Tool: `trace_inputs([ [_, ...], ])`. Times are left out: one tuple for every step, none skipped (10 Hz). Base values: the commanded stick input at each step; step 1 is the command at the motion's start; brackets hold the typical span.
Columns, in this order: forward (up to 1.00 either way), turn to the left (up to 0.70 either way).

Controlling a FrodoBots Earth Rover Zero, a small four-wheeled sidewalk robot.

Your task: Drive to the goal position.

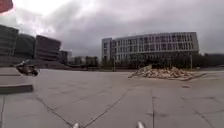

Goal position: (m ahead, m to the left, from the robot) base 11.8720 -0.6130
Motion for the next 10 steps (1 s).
trace_inputs([
  [0.45,0.00],
  [0.45,0.00],
  [0.45,0.00],
  [0.45,0.00],
  [0.45,0.00],
  [0.45,0.00],
  [0.45,0.00],
  [0.45,0.00],
  [0.45,0.00],
  [0.45,0.00],
])
